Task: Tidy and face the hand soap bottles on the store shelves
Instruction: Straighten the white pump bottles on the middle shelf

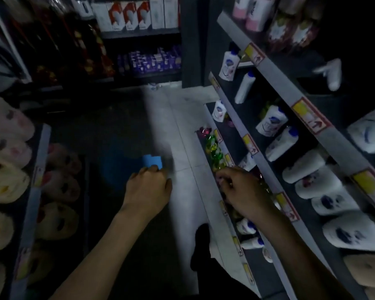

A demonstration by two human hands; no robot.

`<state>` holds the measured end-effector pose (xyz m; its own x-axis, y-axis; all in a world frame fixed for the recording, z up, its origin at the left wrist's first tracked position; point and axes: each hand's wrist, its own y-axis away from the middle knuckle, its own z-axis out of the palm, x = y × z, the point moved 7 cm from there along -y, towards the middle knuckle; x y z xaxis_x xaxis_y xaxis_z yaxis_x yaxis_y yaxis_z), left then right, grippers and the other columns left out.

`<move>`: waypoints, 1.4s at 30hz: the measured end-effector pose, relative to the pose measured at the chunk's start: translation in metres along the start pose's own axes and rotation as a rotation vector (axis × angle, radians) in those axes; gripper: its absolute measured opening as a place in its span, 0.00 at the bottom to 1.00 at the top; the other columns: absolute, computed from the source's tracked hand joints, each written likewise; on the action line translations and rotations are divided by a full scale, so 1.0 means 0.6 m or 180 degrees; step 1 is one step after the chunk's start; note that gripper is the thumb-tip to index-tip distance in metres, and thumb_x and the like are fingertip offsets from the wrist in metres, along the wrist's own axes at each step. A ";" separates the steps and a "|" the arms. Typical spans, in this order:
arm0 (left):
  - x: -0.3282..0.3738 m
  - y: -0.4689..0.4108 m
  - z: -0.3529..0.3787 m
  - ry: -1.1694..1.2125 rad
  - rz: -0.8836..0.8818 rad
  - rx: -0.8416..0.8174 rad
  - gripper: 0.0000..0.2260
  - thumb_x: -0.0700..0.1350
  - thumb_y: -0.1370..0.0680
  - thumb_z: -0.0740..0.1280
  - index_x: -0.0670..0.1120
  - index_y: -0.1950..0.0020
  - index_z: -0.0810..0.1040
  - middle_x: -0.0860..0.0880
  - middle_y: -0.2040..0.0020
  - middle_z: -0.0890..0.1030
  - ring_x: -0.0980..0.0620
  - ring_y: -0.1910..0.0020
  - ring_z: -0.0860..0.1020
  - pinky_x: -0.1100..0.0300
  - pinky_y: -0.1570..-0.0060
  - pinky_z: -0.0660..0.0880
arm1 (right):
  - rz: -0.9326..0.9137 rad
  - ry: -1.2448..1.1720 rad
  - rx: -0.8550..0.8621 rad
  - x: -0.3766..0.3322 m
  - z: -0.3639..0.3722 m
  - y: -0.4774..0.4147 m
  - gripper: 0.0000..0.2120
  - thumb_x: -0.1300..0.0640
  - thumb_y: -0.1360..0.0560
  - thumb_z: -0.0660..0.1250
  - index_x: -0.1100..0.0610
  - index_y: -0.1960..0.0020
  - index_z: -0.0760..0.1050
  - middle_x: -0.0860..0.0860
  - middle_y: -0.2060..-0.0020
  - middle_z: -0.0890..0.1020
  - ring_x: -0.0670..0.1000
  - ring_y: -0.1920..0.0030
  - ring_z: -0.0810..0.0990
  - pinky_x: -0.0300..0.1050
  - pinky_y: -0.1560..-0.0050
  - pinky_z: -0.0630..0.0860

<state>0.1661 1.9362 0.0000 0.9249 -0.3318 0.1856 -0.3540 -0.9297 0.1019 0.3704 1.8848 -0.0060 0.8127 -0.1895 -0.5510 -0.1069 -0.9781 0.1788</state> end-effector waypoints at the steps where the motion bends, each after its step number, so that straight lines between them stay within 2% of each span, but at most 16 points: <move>1: 0.005 -0.034 -0.001 -0.0009 -0.0013 -0.0012 0.14 0.51 0.21 0.59 0.48 0.39 0.76 0.47 0.44 0.78 0.47 0.46 0.76 0.52 0.49 0.72 | -0.0027 -0.0044 0.0047 0.009 -0.010 -0.035 0.13 0.59 0.21 0.59 0.53 0.39 0.77 0.51 0.43 0.79 0.51 0.44 0.78 0.43 0.45 0.75; 4: 0.019 -0.130 -0.012 -0.0084 -0.0173 -0.0092 0.13 0.51 0.20 0.58 0.49 0.39 0.75 0.46 0.42 0.78 0.46 0.45 0.76 0.54 0.51 0.71 | -0.0085 -0.0232 0.0075 0.029 -0.035 -0.142 0.12 0.59 0.21 0.60 0.53 0.40 0.77 0.50 0.44 0.80 0.51 0.45 0.79 0.43 0.45 0.74; 6: 0.023 -0.190 -0.026 -0.0158 -0.0336 -0.0157 0.11 0.50 0.21 0.59 0.50 0.43 0.75 0.46 0.44 0.79 0.45 0.45 0.77 0.54 0.51 0.72 | -0.0101 -0.0371 0.0091 0.038 -0.048 -0.210 0.12 0.58 0.21 0.60 0.52 0.40 0.77 0.51 0.44 0.80 0.51 0.45 0.79 0.45 0.45 0.76; 10: 0.012 -0.294 -0.058 -0.0324 -0.0445 -0.0229 0.10 0.50 0.22 0.60 0.50 0.43 0.75 0.46 0.44 0.79 0.43 0.44 0.77 0.54 0.51 0.73 | -0.0188 -0.0524 -0.0100 0.035 -0.042 -0.344 0.11 0.58 0.21 0.62 0.52 0.41 0.78 0.51 0.44 0.80 0.50 0.47 0.80 0.48 0.45 0.78; 13: -0.019 -0.364 -0.079 -0.0370 -0.0532 -0.0200 0.10 0.50 0.22 0.60 0.50 0.43 0.74 0.45 0.45 0.79 0.42 0.45 0.77 0.54 0.53 0.72 | -0.0278 -0.0611 -0.0183 0.020 -0.036 -0.429 0.10 0.57 0.22 0.62 0.49 0.43 0.78 0.49 0.46 0.80 0.50 0.49 0.80 0.51 0.48 0.79; 17: -0.079 -0.473 -0.071 -0.0276 -0.0825 -0.0399 0.12 0.51 0.21 0.59 0.50 0.40 0.73 0.45 0.42 0.78 0.43 0.44 0.77 0.53 0.50 0.73 | -0.0352 -0.0527 -0.0340 0.008 -0.028 -0.550 0.10 0.55 0.22 0.62 0.46 0.44 0.77 0.47 0.44 0.80 0.47 0.49 0.80 0.46 0.48 0.79; 19: -0.107 -0.534 -0.064 -0.0228 -0.0854 -0.0367 0.11 0.50 0.21 0.59 0.50 0.41 0.73 0.46 0.43 0.78 0.43 0.45 0.77 0.53 0.50 0.73 | -0.0296 -0.0526 -0.0323 0.003 -0.032 -0.616 0.10 0.56 0.23 0.62 0.46 0.44 0.77 0.48 0.43 0.79 0.48 0.49 0.80 0.48 0.48 0.79; 22: -0.136 -0.633 -0.060 -0.0079 -0.0785 -0.0330 0.11 0.51 0.20 0.58 0.49 0.41 0.74 0.45 0.43 0.78 0.43 0.46 0.78 0.53 0.51 0.73 | -0.0288 -0.0444 -0.0290 -0.007 -0.046 -0.713 0.10 0.58 0.23 0.63 0.50 0.44 0.78 0.51 0.44 0.79 0.51 0.47 0.79 0.50 0.44 0.76; 25: -0.157 -0.737 -0.079 0.0021 -0.0684 -0.0316 0.12 0.52 0.20 0.58 0.49 0.41 0.73 0.45 0.42 0.78 0.43 0.44 0.77 0.54 0.51 0.73 | -0.0219 -0.0366 -0.0331 -0.024 -0.072 -0.806 0.10 0.58 0.22 0.63 0.51 0.43 0.78 0.50 0.44 0.78 0.50 0.45 0.78 0.47 0.41 0.75; 28: -0.170 -0.830 -0.096 0.0075 -0.0516 -0.0301 0.10 0.51 0.20 0.57 0.48 0.44 0.73 0.45 0.44 0.79 0.43 0.46 0.78 0.55 0.56 0.70 | -0.0246 -0.0440 -0.0234 -0.037 -0.097 -0.892 0.10 0.58 0.22 0.63 0.52 0.43 0.78 0.50 0.45 0.78 0.49 0.47 0.78 0.43 0.44 0.75; 31: -0.177 -0.914 -0.110 0.0011 -0.0353 -0.0198 0.10 0.51 0.20 0.58 0.48 0.45 0.73 0.45 0.47 0.80 0.42 0.48 0.79 0.55 0.58 0.69 | -0.0148 -0.0473 -0.0122 -0.035 -0.118 -0.966 0.10 0.61 0.23 0.64 0.55 0.43 0.79 0.53 0.46 0.79 0.50 0.49 0.78 0.38 0.48 0.70; 34: -0.168 -1.003 -0.112 -0.0051 -0.0238 -0.0214 0.12 0.51 0.20 0.58 0.48 0.41 0.73 0.45 0.44 0.78 0.43 0.46 0.78 0.54 0.53 0.73 | -0.0019 -0.0564 0.0013 -0.013 -0.130 -1.036 0.10 0.63 0.24 0.65 0.57 0.45 0.80 0.55 0.47 0.79 0.54 0.48 0.79 0.42 0.46 0.72; 37: -0.154 -1.076 -0.114 -0.0117 -0.0054 -0.0140 0.14 0.52 0.20 0.58 0.48 0.39 0.74 0.45 0.46 0.79 0.43 0.49 0.79 0.54 0.54 0.73 | -0.0029 -0.0588 0.0076 -0.003 -0.136 -1.092 0.09 0.62 0.24 0.66 0.57 0.44 0.79 0.55 0.47 0.78 0.54 0.49 0.79 0.52 0.44 0.77; 40: -0.139 -1.133 -0.117 -0.0138 0.0125 0.0002 0.13 0.51 0.20 0.58 0.47 0.39 0.74 0.46 0.46 0.79 0.45 0.49 0.79 0.55 0.56 0.73 | 0.0053 -0.0557 -0.0048 0.008 -0.134 -1.143 0.10 0.60 0.23 0.65 0.56 0.43 0.79 0.54 0.45 0.76 0.53 0.48 0.79 0.52 0.44 0.77; 42: -0.136 -1.168 -0.116 -0.0123 0.0176 -0.0006 0.13 0.51 0.20 0.59 0.46 0.40 0.75 0.45 0.45 0.79 0.45 0.48 0.78 0.54 0.54 0.75 | 0.0113 -0.0572 -0.0084 0.017 -0.134 -1.172 0.10 0.60 0.23 0.65 0.55 0.43 0.79 0.54 0.45 0.76 0.55 0.47 0.79 0.50 0.44 0.76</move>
<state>0.3290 2.6261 -0.0186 0.9086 -0.3885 0.1532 -0.4048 -0.9095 0.0944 0.4996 2.5774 -0.0718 0.6931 -0.2385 -0.6802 -0.1166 -0.9683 0.2208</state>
